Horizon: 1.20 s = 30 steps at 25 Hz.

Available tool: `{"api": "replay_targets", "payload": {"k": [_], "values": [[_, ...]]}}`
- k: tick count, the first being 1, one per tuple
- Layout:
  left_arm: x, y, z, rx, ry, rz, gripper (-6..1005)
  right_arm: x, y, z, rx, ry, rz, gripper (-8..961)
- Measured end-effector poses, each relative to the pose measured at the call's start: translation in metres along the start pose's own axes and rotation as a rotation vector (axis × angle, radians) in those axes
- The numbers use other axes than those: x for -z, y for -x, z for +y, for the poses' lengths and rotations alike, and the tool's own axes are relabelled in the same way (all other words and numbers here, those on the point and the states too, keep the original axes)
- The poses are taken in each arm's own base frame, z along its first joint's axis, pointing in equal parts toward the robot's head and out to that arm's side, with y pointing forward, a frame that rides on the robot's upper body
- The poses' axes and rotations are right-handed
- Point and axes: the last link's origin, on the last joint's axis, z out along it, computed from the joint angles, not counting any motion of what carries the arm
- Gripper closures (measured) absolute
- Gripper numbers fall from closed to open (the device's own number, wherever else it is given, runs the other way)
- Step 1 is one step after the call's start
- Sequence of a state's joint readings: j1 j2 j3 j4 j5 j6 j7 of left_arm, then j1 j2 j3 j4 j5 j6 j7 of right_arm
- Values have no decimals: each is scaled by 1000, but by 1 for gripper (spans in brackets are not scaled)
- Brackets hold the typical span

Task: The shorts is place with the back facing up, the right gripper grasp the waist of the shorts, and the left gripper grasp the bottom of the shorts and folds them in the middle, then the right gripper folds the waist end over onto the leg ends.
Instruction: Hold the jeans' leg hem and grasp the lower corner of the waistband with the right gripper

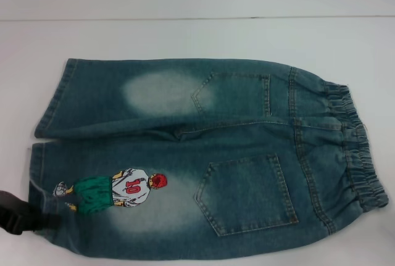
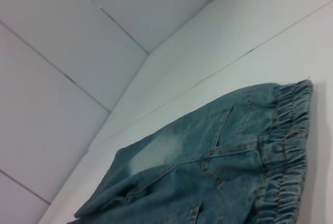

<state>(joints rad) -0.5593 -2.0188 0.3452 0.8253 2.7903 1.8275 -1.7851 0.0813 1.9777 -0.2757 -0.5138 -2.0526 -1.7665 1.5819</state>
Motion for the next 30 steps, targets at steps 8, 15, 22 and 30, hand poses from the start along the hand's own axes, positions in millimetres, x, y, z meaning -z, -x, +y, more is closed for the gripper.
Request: {"api": "replay_targets", "payload": {"k": [8,15,22,30], "values": [[-1,-4,1,-4,2,9,946,4,1,-2,-5,-17,-13,29],[-3,-4,1,-8,2,4,946,3,3,-1,-20,-8,-11,28],[-4,-4,1,-15,3,-1,946,-2,6,0,-21,5,-17,28],[-5,-2,-1,-15,-12,6,945,-6,11,1,-6,15,-41,29]]}}
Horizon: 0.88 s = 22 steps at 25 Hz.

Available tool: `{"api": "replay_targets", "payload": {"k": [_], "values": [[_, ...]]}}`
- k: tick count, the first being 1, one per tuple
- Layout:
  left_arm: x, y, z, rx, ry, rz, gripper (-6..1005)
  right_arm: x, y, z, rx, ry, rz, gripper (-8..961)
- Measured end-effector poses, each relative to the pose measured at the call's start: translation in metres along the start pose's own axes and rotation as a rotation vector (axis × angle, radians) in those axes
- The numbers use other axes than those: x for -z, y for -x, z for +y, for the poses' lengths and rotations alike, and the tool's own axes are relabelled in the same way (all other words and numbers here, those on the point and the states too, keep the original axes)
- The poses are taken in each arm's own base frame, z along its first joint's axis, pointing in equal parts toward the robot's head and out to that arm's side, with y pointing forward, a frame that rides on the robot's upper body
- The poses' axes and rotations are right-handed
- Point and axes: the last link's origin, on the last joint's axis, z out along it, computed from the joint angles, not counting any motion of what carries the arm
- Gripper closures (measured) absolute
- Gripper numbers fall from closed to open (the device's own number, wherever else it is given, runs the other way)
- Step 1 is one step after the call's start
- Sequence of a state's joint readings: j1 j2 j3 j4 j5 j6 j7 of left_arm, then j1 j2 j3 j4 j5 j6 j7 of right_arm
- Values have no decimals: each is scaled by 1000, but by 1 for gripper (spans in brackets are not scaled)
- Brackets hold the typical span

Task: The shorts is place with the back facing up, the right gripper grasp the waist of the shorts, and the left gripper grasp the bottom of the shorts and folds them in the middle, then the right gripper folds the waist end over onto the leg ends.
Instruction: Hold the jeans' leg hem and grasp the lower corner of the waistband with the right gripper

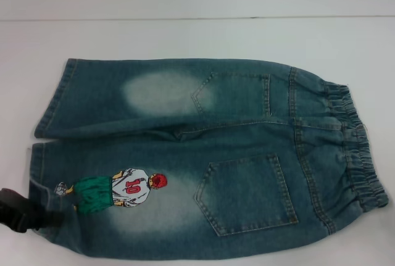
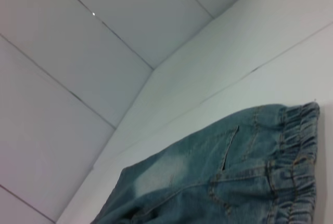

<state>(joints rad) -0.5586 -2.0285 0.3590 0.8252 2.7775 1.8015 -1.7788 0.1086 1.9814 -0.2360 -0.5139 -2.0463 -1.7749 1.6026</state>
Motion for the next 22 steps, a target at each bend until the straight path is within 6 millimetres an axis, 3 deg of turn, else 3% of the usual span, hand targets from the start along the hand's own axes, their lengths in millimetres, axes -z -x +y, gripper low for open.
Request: {"api": "replay_targets", "payload": {"k": [22], "values": [[-4,-5,2,-8,16,13,946,-27,-1,-7,-45,-36,-35,29]]}}
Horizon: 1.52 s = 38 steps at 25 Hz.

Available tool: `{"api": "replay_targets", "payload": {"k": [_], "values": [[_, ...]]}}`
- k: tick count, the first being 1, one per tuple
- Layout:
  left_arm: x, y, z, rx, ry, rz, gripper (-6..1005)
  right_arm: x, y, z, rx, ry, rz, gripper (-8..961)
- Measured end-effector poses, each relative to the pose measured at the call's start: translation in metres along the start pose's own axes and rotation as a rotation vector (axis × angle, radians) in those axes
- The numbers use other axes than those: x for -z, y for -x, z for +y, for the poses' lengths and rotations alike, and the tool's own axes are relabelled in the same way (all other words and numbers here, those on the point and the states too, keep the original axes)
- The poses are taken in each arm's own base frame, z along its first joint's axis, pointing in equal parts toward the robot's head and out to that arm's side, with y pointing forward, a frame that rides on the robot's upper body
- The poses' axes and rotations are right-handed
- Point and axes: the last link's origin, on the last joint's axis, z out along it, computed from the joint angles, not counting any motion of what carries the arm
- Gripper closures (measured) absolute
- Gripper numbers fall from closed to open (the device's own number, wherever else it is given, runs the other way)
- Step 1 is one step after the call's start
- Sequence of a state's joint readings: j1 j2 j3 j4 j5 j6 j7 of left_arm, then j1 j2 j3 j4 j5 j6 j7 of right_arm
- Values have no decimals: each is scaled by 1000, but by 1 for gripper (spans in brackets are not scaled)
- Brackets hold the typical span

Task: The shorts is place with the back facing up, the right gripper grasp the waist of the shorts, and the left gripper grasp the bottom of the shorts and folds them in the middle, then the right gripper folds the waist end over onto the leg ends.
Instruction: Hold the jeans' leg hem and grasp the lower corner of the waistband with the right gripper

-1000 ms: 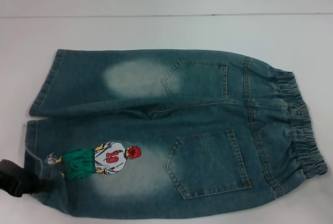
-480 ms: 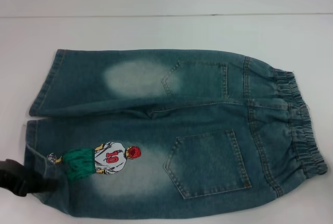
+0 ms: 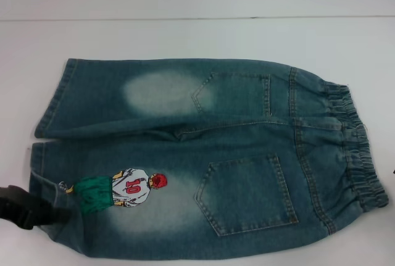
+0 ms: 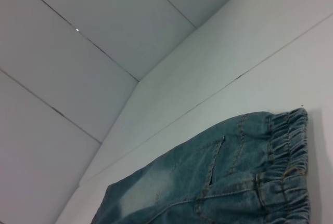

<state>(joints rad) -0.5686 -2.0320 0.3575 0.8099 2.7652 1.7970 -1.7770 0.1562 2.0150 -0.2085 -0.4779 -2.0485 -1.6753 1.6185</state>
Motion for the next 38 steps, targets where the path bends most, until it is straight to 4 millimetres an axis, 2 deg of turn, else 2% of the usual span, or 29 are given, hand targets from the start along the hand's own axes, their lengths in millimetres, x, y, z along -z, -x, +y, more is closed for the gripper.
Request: {"api": "replay_targets", "payload": {"k": [7,12,23,27,38], "values": [[1,-1,-1,-11,-4,1,946,-6,4,0,-43,2,1,33],[1,-2,-1,-16,-4,-1,946,-3,5,-2,-80,-8,1,33],[-1,-4,1,-36,2,-9,945,-3,-5,3,-17,17,35,32],[-3,-6,2,-36,10,-9,945,3,-8,4,-7,32,71,32],[-11,-11,7,-47,25,-18,944,25,-2,3,-45,29,76,32]]}}
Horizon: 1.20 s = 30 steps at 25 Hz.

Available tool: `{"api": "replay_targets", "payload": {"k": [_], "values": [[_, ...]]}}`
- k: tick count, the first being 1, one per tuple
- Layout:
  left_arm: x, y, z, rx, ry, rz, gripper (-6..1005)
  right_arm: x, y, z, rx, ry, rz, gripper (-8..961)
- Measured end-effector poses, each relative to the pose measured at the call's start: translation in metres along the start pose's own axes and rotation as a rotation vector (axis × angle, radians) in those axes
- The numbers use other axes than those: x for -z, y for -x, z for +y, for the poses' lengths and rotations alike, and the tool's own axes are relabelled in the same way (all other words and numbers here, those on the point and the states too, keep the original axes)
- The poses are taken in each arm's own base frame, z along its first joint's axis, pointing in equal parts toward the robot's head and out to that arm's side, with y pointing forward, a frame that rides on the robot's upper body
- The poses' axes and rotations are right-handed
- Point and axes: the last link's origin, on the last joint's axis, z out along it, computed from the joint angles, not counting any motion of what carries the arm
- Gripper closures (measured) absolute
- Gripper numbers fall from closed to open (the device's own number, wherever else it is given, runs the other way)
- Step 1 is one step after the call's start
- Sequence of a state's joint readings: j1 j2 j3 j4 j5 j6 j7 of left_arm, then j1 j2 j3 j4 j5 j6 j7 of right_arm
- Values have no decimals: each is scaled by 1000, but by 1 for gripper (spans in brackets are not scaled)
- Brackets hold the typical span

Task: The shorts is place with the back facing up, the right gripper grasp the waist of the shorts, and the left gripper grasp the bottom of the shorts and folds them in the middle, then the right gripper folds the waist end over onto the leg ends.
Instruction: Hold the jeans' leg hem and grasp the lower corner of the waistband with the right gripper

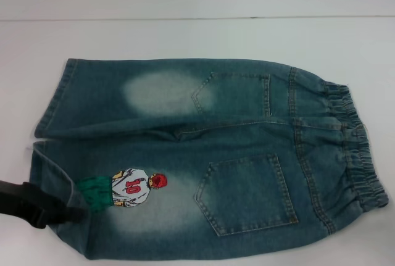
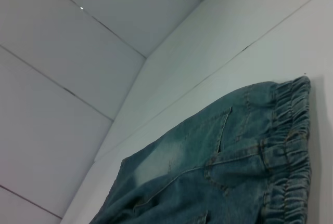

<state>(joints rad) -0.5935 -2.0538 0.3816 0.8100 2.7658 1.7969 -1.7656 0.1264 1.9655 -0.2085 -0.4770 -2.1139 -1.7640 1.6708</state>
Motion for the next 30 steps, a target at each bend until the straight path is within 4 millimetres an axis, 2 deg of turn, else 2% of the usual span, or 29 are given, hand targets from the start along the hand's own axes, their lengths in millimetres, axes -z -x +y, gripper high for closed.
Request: {"api": "replay_targets", "payload": {"k": [12,30], "values": [[-2,-3,1,-8,0,-1,945,-2,11,-5,-30,-29,-30,33],[-1,-5,-1,-17,-11,-8,944,-24,12,-9,-66,-38,9,35]]}}
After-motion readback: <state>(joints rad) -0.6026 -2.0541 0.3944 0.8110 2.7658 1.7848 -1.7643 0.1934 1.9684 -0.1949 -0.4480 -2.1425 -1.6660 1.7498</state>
